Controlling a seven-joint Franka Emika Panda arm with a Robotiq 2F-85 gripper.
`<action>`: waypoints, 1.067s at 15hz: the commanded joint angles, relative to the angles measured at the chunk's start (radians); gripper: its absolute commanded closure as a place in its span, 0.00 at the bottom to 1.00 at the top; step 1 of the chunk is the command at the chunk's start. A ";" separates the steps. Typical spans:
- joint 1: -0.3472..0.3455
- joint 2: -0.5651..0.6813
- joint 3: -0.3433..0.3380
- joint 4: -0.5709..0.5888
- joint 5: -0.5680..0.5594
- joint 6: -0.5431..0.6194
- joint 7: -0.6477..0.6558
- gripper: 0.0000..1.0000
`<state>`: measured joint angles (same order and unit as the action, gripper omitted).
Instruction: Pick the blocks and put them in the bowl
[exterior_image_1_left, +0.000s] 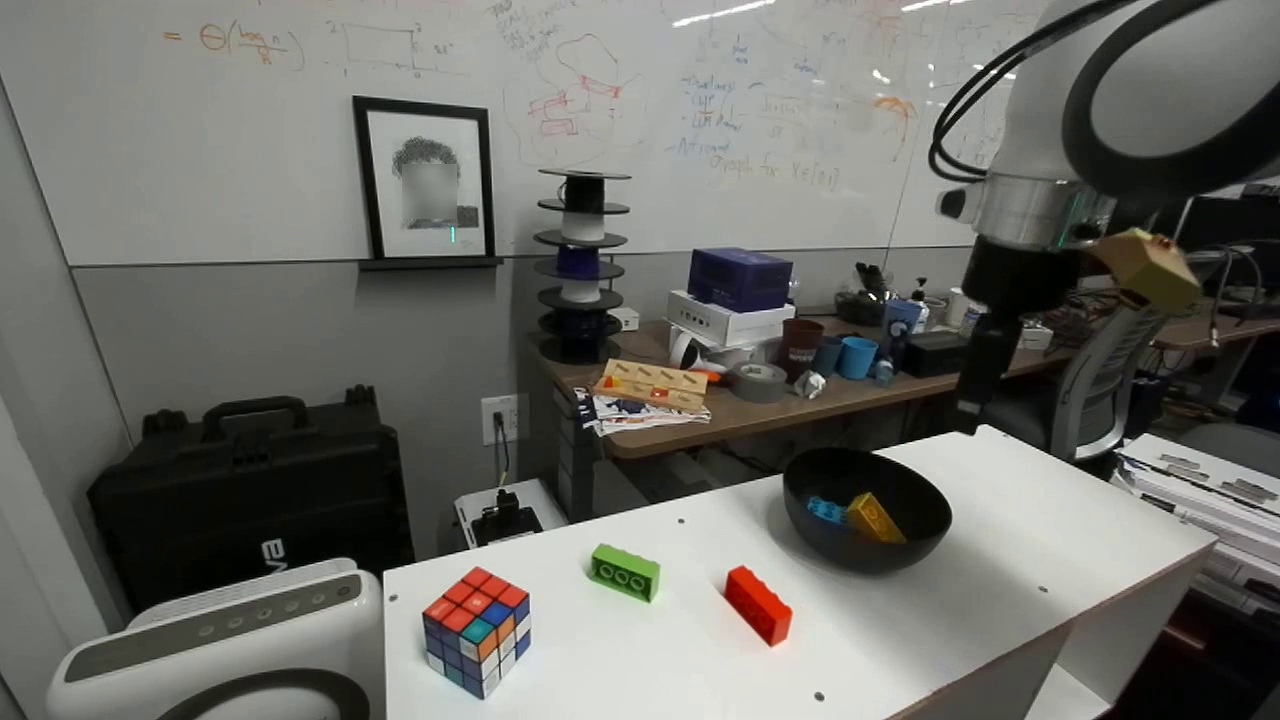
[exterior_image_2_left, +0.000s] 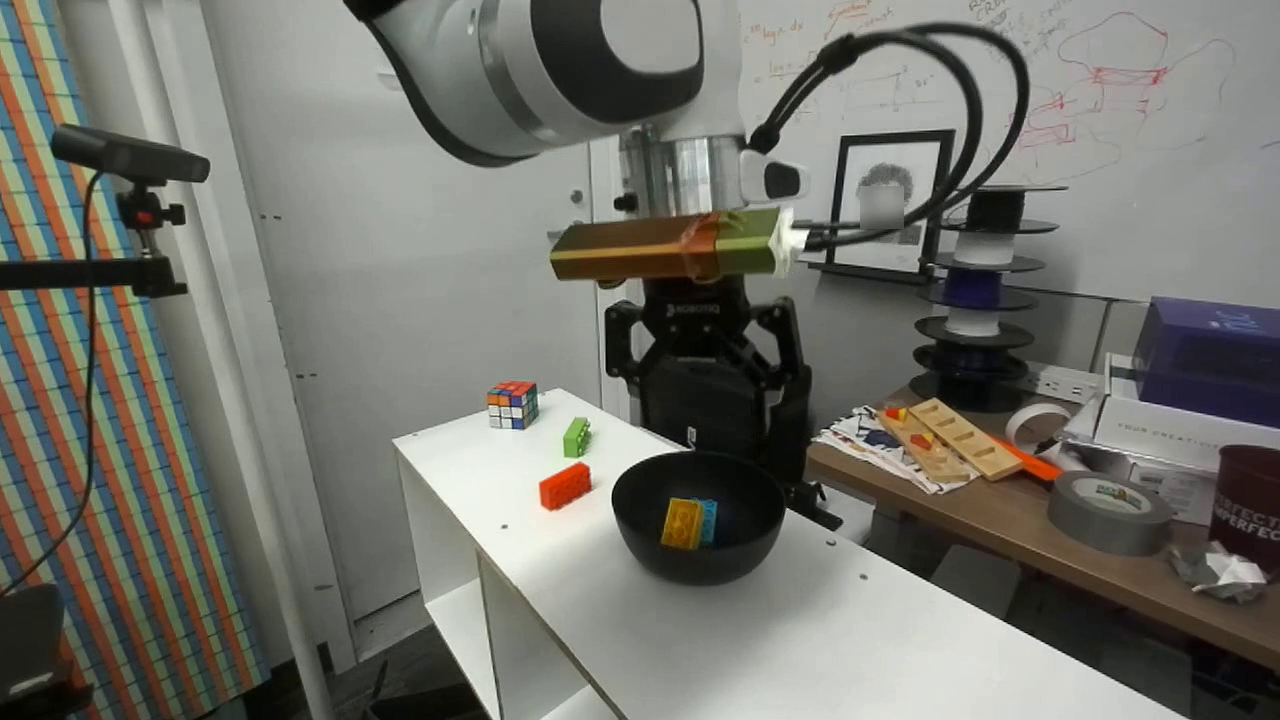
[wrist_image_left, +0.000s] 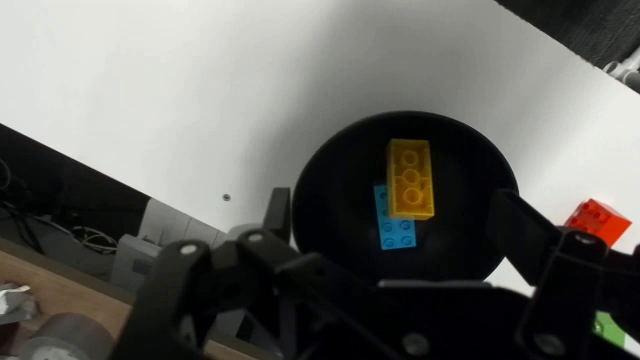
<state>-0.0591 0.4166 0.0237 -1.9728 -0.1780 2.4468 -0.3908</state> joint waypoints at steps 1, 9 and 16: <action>-0.005 -0.030 -0.007 -0.011 0.000 -0.015 0.001 0.00; -0.007 -0.065 -0.011 -0.048 0.001 -0.023 0.008 0.00; 0.085 0.061 0.002 0.115 -0.118 -0.125 0.058 0.00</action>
<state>-0.0285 0.3983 0.0115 -1.9747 -0.2561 2.3947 -0.3507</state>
